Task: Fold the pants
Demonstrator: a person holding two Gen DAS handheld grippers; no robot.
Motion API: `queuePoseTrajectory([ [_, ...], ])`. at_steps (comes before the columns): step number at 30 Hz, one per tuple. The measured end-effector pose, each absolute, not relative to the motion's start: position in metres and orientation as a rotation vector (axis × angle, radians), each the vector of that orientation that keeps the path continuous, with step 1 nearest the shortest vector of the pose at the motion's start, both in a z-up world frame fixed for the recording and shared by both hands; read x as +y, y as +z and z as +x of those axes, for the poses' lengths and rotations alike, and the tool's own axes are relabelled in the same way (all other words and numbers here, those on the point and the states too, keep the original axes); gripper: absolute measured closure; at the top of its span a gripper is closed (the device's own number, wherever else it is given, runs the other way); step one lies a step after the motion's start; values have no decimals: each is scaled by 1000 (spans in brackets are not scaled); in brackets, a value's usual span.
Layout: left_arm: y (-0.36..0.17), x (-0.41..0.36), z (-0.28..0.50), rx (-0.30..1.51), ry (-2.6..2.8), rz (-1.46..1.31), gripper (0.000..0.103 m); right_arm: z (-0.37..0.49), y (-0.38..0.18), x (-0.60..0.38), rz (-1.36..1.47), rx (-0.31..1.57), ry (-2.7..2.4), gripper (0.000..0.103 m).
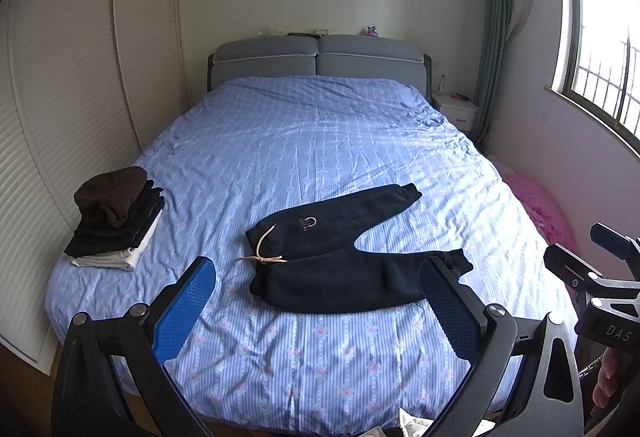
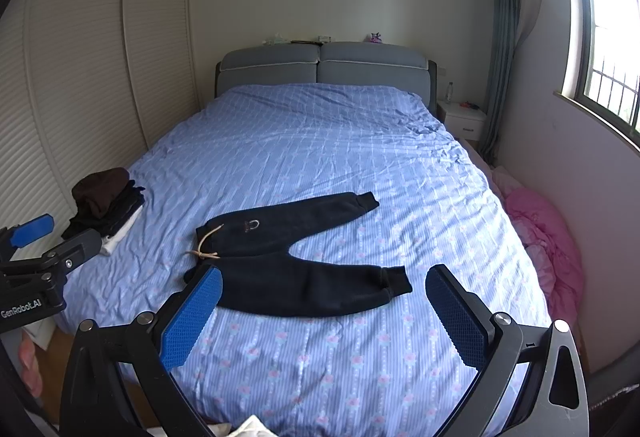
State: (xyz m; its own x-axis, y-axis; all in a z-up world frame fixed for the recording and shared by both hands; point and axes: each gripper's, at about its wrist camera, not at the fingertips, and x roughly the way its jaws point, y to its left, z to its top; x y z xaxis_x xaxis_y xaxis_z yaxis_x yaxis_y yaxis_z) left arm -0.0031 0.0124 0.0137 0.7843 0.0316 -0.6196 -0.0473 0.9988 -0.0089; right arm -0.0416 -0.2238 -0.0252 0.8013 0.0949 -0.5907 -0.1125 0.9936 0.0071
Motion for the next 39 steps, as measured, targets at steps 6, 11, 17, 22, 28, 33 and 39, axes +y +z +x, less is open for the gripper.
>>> queuePoseTrajectory([
  [6,13,12,-3,668,43,-24,0,-41,-26,-224,-28,633,111,0],
  [11,14,13,-1,668,42,-24,0,-40,-26,-224,-29,633,111,0],
  [17,14,13,3,673,41,-24,0,-40,-26,-224,-29,633,110,0],
  [22,11,9,9,677,35,-19,0,-39,-27,-225,-28,636,109,0],
  [28,7,5,12,686,34,-20,0,-36,-28,-225,-26,646,108,0],
  [33,0,9,19,703,68,5,0,-27,-33,-225,-16,678,104,0],
  [39,-20,33,34,736,142,43,0,-3,-53,-229,4,744,58,0],
])
